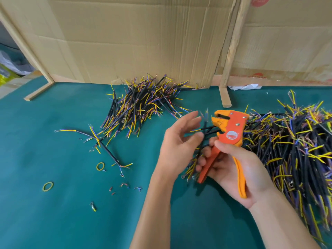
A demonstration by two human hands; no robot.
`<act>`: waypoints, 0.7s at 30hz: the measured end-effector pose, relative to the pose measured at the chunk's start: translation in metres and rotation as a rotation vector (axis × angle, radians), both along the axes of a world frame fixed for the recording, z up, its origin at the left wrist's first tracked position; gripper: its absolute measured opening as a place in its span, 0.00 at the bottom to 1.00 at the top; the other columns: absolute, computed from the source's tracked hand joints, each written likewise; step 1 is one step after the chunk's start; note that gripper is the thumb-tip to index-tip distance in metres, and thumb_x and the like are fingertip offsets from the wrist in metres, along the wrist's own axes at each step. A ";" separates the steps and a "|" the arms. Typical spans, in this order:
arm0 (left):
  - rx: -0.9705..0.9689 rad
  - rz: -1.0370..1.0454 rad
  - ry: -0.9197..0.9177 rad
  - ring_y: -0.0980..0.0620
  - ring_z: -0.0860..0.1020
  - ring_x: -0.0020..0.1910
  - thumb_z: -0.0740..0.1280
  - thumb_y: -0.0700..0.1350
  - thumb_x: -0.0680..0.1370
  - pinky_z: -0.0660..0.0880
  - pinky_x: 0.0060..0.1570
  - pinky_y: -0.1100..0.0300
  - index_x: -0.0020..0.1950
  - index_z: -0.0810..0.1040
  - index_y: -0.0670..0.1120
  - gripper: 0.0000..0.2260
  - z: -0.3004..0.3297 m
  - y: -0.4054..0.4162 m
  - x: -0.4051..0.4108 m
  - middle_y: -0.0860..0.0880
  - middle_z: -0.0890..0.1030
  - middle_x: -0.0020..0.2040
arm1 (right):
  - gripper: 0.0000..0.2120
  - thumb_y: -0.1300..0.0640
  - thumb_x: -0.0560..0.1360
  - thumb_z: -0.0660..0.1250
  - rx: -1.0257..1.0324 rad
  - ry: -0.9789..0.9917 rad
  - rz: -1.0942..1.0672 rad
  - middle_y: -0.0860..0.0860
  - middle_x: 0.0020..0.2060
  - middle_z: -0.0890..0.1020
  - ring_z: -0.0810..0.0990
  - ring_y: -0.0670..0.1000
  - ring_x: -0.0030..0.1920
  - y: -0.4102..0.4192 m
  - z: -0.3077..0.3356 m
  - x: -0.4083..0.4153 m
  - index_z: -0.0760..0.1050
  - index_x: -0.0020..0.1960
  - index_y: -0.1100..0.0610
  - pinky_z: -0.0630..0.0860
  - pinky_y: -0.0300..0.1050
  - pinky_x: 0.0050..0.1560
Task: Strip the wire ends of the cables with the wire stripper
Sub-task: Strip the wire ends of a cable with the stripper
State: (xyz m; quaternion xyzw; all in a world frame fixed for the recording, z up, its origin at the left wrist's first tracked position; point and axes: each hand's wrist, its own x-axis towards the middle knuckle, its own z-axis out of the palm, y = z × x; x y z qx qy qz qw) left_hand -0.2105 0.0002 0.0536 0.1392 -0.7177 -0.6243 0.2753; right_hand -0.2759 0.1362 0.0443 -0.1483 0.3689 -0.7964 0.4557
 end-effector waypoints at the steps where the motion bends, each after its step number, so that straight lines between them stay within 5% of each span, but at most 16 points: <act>1: 0.057 -0.067 0.011 0.59 0.77 0.64 0.66 0.31 0.78 0.75 0.62 0.62 0.69 0.76 0.45 0.21 0.002 0.001 0.000 0.48 0.80 0.65 | 0.23 0.55 0.59 0.84 -0.023 -0.014 -0.026 0.59 0.39 0.77 0.79 0.60 0.39 0.001 -0.002 -0.003 0.79 0.49 0.59 0.82 0.56 0.45; 4: 0.001 0.132 -0.025 0.57 0.80 0.55 0.67 0.33 0.78 0.76 0.59 0.62 0.61 0.81 0.46 0.14 0.008 -0.015 0.012 0.48 0.84 0.58 | 0.17 0.55 0.64 0.81 -0.090 -0.048 -0.051 0.57 0.40 0.78 0.80 0.59 0.40 0.005 -0.008 -0.014 0.80 0.49 0.58 0.81 0.55 0.47; 6: -0.129 0.617 -0.162 0.48 0.81 0.46 0.67 0.36 0.76 0.77 0.54 0.53 0.53 0.85 0.49 0.11 0.006 -0.042 0.036 0.49 0.86 0.49 | 0.16 0.55 0.66 0.79 -0.102 -0.078 -0.044 0.56 0.41 0.78 0.81 0.58 0.41 0.005 -0.012 -0.018 0.79 0.50 0.58 0.81 0.55 0.47; 9: -0.264 1.205 -0.503 0.38 0.78 0.54 0.66 0.39 0.72 0.71 0.56 0.49 0.53 0.83 0.49 0.13 -0.001 -0.080 0.084 0.44 0.83 0.52 | 0.17 0.55 0.65 0.81 -0.090 -0.071 -0.015 0.56 0.41 0.78 0.81 0.58 0.41 0.001 -0.018 -0.018 0.79 0.50 0.57 0.81 0.56 0.47; 12: -0.221 1.152 -0.877 0.38 0.72 0.60 0.66 0.41 0.71 0.64 0.61 0.47 0.57 0.79 0.48 0.14 -0.014 -0.089 0.100 0.41 0.80 0.56 | 0.21 0.55 0.62 0.83 -0.041 -0.037 0.004 0.57 0.41 0.78 0.81 0.59 0.41 -0.003 -0.022 -0.015 0.79 0.50 0.57 0.81 0.55 0.46; 17: -0.290 1.086 -0.894 0.40 0.73 0.59 0.65 0.55 0.77 0.62 0.57 0.48 0.53 0.78 0.46 0.14 -0.024 -0.089 0.092 0.42 0.80 0.55 | 0.21 0.55 0.64 0.82 -0.048 -0.003 0.051 0.58 0.41 0.78 0.81 0.60 0.41 -0.005 -0.022 -0.012 0.79 0.52 0.57 0.81 0.56 0.47; 21: -0.343 1.091 -0.916 0.42 0.72 0.52 0.60 0.64 0.78 0.59 0.51 0.49 0.42 0.80 0.48 0.21 -0.032 -0.093 0.083 0.44 0.80 0.44 | 0.23 0.55 0.60 0.84 -0.041 -0.017 0.028 0.57 0.40 0.78 0.81 0.59 0.40 -0.005 -0.022 -0.013 0.79 0.51 0.57 0.82 0.55 0.46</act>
